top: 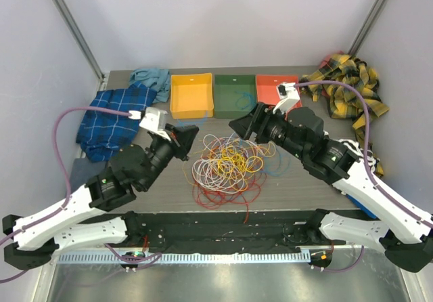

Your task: Untangle the cables

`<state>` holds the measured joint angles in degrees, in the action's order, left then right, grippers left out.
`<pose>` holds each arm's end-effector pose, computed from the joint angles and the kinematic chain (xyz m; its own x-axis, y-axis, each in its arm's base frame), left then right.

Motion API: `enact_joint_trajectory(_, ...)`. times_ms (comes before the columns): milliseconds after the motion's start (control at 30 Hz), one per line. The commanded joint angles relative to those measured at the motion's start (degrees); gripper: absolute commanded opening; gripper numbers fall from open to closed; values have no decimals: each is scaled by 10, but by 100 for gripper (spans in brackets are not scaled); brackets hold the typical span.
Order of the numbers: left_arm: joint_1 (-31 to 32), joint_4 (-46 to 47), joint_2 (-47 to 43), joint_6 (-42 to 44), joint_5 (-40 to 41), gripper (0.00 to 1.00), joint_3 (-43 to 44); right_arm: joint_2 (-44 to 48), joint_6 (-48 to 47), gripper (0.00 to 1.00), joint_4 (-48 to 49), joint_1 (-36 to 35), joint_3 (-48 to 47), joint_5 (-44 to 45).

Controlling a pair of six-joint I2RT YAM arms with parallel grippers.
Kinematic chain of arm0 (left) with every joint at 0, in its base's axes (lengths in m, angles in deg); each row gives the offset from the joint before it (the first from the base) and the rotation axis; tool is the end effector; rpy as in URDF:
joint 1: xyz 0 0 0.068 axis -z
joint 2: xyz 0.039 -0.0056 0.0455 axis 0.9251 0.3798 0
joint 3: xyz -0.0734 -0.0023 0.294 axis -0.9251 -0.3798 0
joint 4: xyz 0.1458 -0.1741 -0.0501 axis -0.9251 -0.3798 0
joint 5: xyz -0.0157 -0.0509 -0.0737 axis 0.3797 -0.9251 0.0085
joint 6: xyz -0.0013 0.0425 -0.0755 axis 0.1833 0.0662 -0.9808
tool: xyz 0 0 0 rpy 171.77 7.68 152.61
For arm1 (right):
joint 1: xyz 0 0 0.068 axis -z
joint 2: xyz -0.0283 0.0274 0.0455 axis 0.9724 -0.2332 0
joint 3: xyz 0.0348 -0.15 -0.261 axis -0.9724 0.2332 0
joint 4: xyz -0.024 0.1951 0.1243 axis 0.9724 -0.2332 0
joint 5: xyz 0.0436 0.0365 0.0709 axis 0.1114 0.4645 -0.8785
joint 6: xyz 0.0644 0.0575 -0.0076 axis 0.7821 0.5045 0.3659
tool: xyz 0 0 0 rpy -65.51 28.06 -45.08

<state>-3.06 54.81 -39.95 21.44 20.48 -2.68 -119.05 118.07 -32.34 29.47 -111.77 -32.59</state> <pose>0.1021 -0.1210 0.4198 -0.1620 -0.3163 -0.9347 0.5192 0.7782 -0.3533 0.1464 0.1428 0.4317 -0.5055 0.3762 -0.7765 -0.4131 0.6846 0.6005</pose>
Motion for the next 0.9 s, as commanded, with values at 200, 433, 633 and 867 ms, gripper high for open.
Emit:
enact_joint_trajectory(200, 1, -114, 77, -36, -30, 0, 124, 12, -26, 70, 149, -3, 90, -94)
enact_joint_trajectory(433, 1, -121, 98, -53, -54, 0, 142, 3, -35, 70, 212, -4, 104, -112)
enact_joint_trajectory(633, 1, -118, 95, -59, -53, 0, 142, -16, -38, 69, 219, -4, 106, -125)
enact_joint_trajectory(867, -2, -118, 129, -26, -27, 0, 200, 15, -87, 67, 217, -5, 154, -131)
